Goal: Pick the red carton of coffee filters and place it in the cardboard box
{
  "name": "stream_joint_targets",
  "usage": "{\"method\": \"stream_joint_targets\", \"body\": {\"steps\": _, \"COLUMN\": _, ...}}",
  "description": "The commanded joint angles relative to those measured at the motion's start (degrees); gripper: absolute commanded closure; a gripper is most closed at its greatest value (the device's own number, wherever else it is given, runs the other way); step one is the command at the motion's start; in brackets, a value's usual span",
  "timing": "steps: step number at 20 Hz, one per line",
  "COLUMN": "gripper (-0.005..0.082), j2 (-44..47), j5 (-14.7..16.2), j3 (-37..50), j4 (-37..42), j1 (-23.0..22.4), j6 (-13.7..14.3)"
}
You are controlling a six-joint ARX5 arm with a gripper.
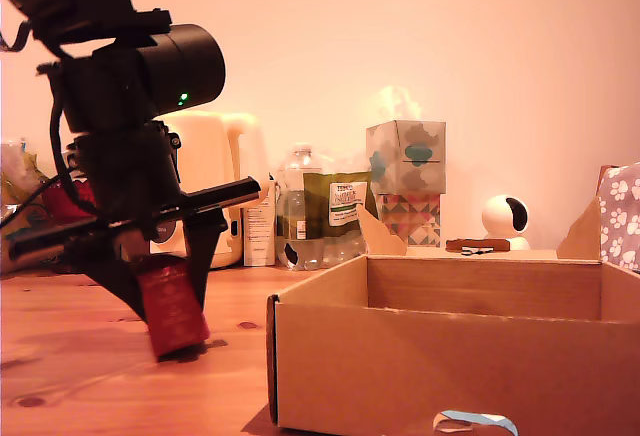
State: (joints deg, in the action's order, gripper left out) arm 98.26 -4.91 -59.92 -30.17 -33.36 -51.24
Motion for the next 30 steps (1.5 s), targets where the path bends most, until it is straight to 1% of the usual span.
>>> {"method": "stream_joint_targets", "body": {"steps": 1, "gripper": 0.0594, "j2": -3.48, "j5": -0.37, "j3": -1.6, "j4": -2.21, "j1": -0.04, "j6": 3.85}}
{"method": "stream_joint_targets", "body": {"steps": 2, "gripper": 0.0594, "j2": -5.18, "j5": -0.5, "j3": -1.7, "j4": -3.32, "j1": 0.11, "j6": 4.28}}
{"method": "stream_joint_targets", "body": {"steps": 3, "gripper": 0.0594, "j2": -6.84, "j5": -0.57, "j3": -1.7, "j4": -4.11, "j1": 0.26, "j6": 5.66}}
{"method": "stream_joint_targets", "body": {"steps": 4, "gripper": 0.0594, "j2": -8.35, "j5": -1.4, "j3": -1.7, "j4": -4.63, "j1": 0.33, "j6": 7.52}}
{"method": "stream_joint_targets", "body": {"steps": 5, "gripper": 0.0594, "j2": -9.84, "j5": -1.64, "j3": -1.7, "j4": -4.83, "j1": 0.33, "j6": 8.33}}
{"method": "stream_joint_targets", "body": {"steps": 6, "gripper": 0.0594, "j2": -10.95, "j5": -1.68, "j3": -1.7, "j4": -4.72, "j1": 0.33, "j6": 10.29}}
{"method": "stream_joint_targets", "body": {"steps": 8, "gripper": 0.0594, "j2": -12.37, "j5": -1.66, "j3": -1.7, "j4": -4.55, "j1": 0.33, "j6": 13.2}}
{"method": "stream_joint_targets", "body": {"steps": 11, "gripper": 0.0594, "j2": -12.9, "j5": -1.29, "j3": -1.7, "j4": -4.57, "j1": 0.2, "j6": 15.12}}
{"method": "stream_joint_targets", "body": {"steps": 12, "gripper": 0.0594, "j2": -12.9, "j5": -0.83, "j3": -1.7, "j4": -4.57, "j1": 0.2, "j6": 17.75}}
{"method": "stream_joint_targets", "body": {"steps": 13, "gripper": 0.0594, "j2": -12.9, "j5": -0.42, "j3": -1.7, "j4": -4.57, "j1": 0.2, "j6": 18.67}}
{"method": "stream_joint_targets", "body": {"steps": 14, "gripper": 0.0594, "j2": -12.9, "j5": 0.07, "j3": -1.7, "j4": -4.42, "j1": 0.2, "j6": 22.14}}
{"method": "stream_joint_targets", "body": {"steps": 15, "gripper": 0.0594, "j2": -12.9, "j5": 0.61, "j3": -1.7, "j4": -4.44, "j1": 0.2, "j6": 23.41}}
{"method": "stream_joint_targets", "body": {"steps": 17, "gripper": 0.0594, "j2": -12.9, "j5": 0.9, "j3": -1.7, "j4": -4.48, "j1": 0.2, "j6": 31.95}}
{"method": "stream_joint_targets", "body": {"steps": 18, "gripper": 0.0594, "j2": -12.9, "j5": 1.62, "j3": -1.7, "j4": -4.46, "j1": 0.09, "j6": 37.7}}
{"method": "stream_joint_targets", "body": {"steps": 19, "gripper": 0.0594, "j2": -12.9, "j5": 1.92, "j3": -1.7, "j4": -4.5, "j1": -0.28, "j6": 41.86}}
{"method": "stream_joint_targets", "body": {"steps": 20, "gripper": 0.0594, "j2": -12.9, "j5": 2.67, "j3": -1.7, "j4": -4.33, "j1": -0.79, "j6": 45.4}}
{"method": "stream_joint_targets", "body": {"steps": 21, "gripper": 0.0594, "j2": -12.9, "j5": 3.17, "j3": -1.7, "j4": -3.54, "j1": -1.22, "j6": 46.62}}
{"method": "stream_joint_targets", "body": {"steps": 22, "gripper": 0.0594, "j2": -12.9, "j5": 5.31, "j3": -1.7, "j4": -2.34, "j1": -1.7, "j6": 48.41}}
{"method": "stream_joint_targets", "body": {"steps": 24, "gripper": 0.0594, "j2": -12.9, "j5": 12.35, "j3": -1.7, "j4": 3.1, "j1": -3.39, "j6": 48.48}}
{"method": "stream_joint_targets", "body": {"steps": 25, "gripper": 0.0594, "j2": -12.9, "j5": 15.1, "j3": -1.7, "j4": 5.79, "j1": -4.48, "j6": 48.48}}
{"method": "stream_joint_targets", "body": {"steps": 26, "gripper": 0.0594, "j2": -12.9, "j5": 16.98, "j3": -1.7, "j4": 8.55, "j1": -5.84, "j6": 48.57}}
{"method": "stream_joint_targets", "body": {"steps": 27, "gripper": 0.0594, "j2": -12.9, "j5": 17.68, "j3": -1.7, "j4": 11.04, "j1": -7.26, "j6": 48.68}}
{"method": "stream_joint_targets", "body": {"steps": 28, "gripper": 0.0595, "j2": -12.9, "j5": 19.41, "j3": -1.7, "j4": 13.42, "j1": -8.85, "j6": 48.72}}
{"method": "stream_joint_targets", "body": {"steps": 30, "gripper": 0.0606, "j2": -12.85, "j5": 20.37, "j3": -1.7, "j4": 17.29, "j1": -11.54, "j6": 48.72}}
